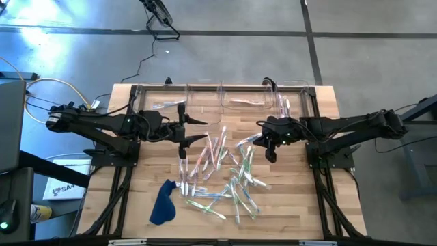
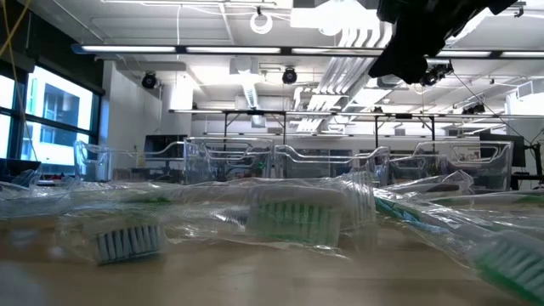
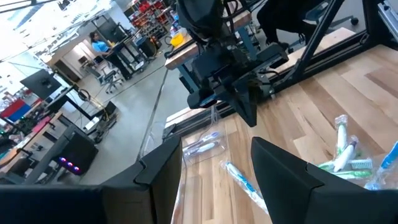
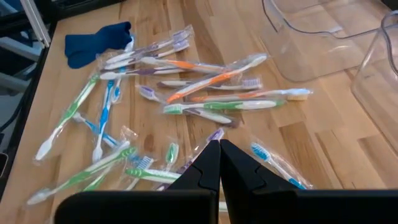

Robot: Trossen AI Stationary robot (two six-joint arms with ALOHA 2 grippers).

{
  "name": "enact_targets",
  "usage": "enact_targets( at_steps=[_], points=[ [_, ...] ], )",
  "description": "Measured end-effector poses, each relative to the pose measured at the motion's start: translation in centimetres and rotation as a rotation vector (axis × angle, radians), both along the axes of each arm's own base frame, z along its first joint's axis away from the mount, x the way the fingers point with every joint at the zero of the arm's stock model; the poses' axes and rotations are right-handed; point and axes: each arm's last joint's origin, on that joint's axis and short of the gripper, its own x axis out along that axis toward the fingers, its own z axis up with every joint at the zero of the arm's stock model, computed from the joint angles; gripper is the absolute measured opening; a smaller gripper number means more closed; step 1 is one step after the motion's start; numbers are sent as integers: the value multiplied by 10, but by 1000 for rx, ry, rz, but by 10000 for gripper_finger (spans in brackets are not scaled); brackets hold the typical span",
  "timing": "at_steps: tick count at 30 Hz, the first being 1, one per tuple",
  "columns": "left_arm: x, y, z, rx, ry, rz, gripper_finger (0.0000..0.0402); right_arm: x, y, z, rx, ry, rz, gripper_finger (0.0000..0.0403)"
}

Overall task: Pick & Place Toothbrushes
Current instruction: Put the blue toothbrush into the left transparent bin

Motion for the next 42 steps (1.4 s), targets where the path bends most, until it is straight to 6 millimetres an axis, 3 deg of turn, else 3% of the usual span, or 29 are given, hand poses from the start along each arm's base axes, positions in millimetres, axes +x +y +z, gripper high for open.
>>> enact_targets(
  at_steps=[12, 18, 26, 33, 38, 42],
  points=[
    [0, -2, 0, -122, -15, -42, 187, 3, 1, -4, -90, 18, 92, 2],
    [0, -3, 0, -143, -13, -99, 187, 15, -2, -22, -131, 108, 102, 2],
    [0, -3, 0, -143, -13, -96, 187, 30, -12, -55, -326, 306, 36, 2],
    [0, -3, -3, -140, 14, -93, 187, 34, -25, -80, -380, 472, 86, 2],
    [0, -3, -3, -140, 18, -93, 187, 32, -27, -87, -446, 542, 142, 3],
    [0, -3, -3, -140, 15, -91, 187, 34, -36, -80, -448, 567, 142, 14]
  ],
)
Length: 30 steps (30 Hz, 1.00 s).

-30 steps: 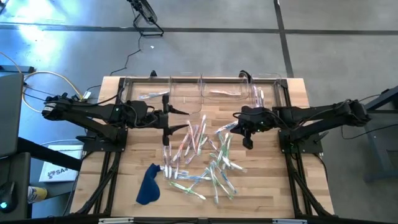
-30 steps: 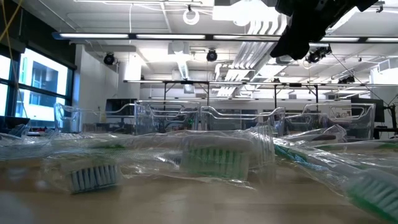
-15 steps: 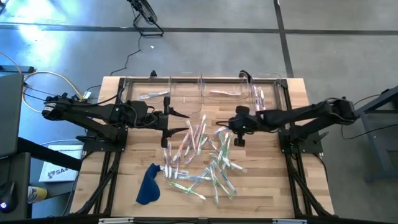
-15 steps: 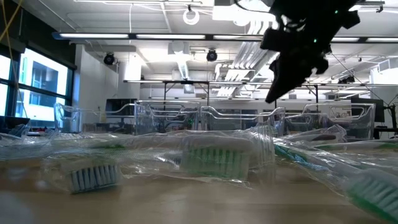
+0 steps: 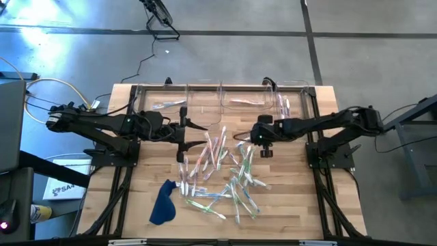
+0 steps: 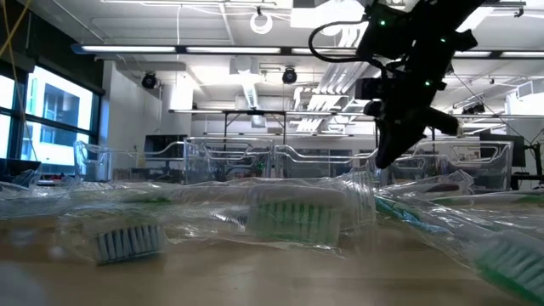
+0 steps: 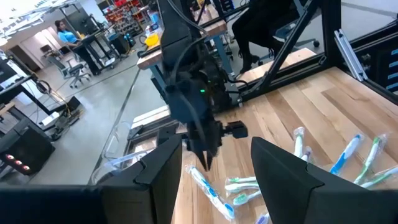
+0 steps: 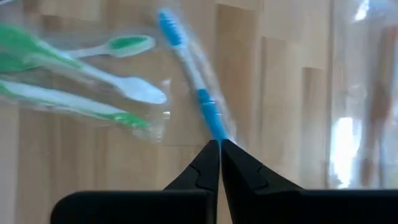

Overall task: Pick & Place Toothbrushes
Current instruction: Put the blue toothbrush into the left transparent bin

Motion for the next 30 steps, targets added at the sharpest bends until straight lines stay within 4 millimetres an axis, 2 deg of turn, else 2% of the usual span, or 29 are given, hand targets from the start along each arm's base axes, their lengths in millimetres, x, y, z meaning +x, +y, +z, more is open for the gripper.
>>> enact_targets(
  at_steps=[7, 15, 20, 26, 30],
  points=[
    [0, 0, 0, -1, -5, 0, 187, 10, -24, 24, 71, -49, 9, 51],
    [0, 0, 2, -8, -21, 1, 187, -1, -44, 23, 143, 12, 2, 69],
    [1, 0, 7, -35, -69, 3, 187, -1, -53, 10, 162, 82, -18, 75],
    [1, 0, 9, -29, -89, 1, 187, 6, -56, -16, 170, 194, 16, 85],
    [1, 0, 8, -28, -87, 1, 187, 6, -56, -24, 177, 245, 32, 96]
  ],
)
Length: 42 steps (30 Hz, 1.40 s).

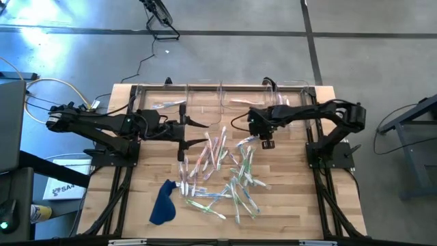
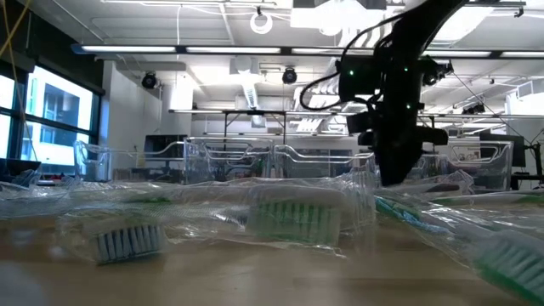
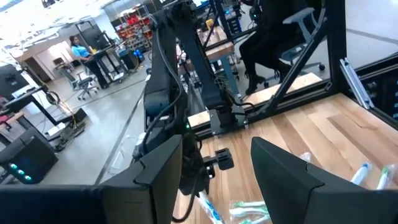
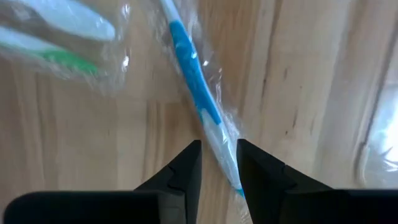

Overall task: Pick & Place Toothbrushes
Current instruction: Put the blue toothbrush into the left transparent bin

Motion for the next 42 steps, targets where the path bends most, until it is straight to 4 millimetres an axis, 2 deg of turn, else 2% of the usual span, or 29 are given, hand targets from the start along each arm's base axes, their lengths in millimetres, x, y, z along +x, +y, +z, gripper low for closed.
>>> enact_targets(
  at_steps=[8, 14, 21, 34, 42],
  points=[
    [0, 0, -1, 0, 6, 0, 187, 2, -2, -1, -25, -10, 59, 116],
    [0, 0, -1, 0, 6, 0, 187, 4, 0, -3, 40, -37, 73, 117],
    [0, 0, -1, -1, 6, -2, 187, 6, -1, -2, 34, -56, 69, 117],
    [0, 0, -4, 3, 40, -2, 187, 12, -3, -25, 83, -4, 44, 117],
    [0, 0, -5, -1, 53, -1, 187, 13, -4, -29, 86, 2, 60, 116]
  ],
)
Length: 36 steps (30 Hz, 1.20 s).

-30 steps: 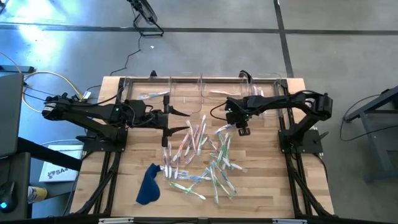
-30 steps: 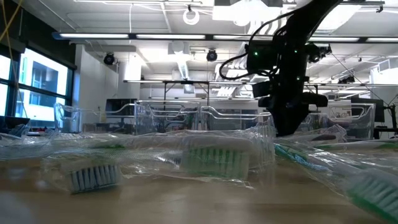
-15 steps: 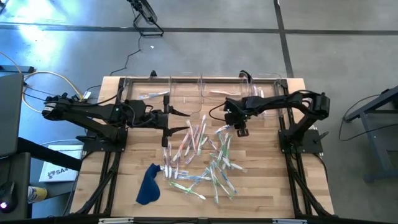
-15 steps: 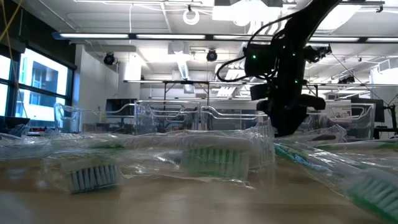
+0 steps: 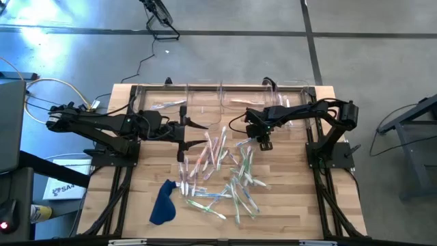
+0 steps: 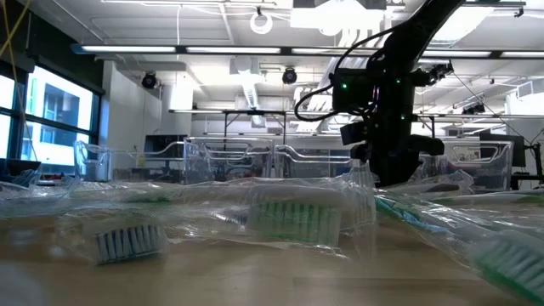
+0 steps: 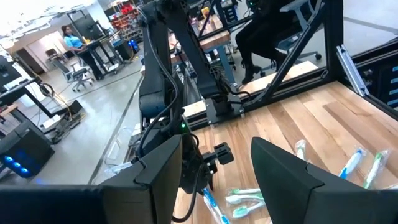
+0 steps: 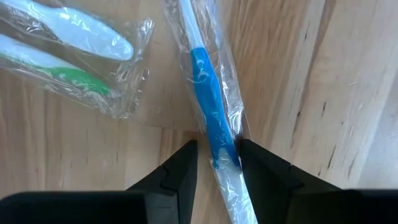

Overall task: Pick & Place Toothbrushes
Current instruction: Put the blue toothbrush into the left transparent bin

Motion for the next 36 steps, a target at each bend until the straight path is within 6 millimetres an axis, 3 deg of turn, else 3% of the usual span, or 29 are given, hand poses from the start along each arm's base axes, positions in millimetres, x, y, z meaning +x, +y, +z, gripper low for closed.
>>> enact_targets(
  at_steps=[12, 36],
  points=[
    [0, 0, -1, -1, 5, 1, 187, 0, 0, -1, 4, 3, 4, 55],
    [0, 0, -1, -1, 5, 1, 187, -1, 0, -1, 6, 12, -78, 40]
  ],
)
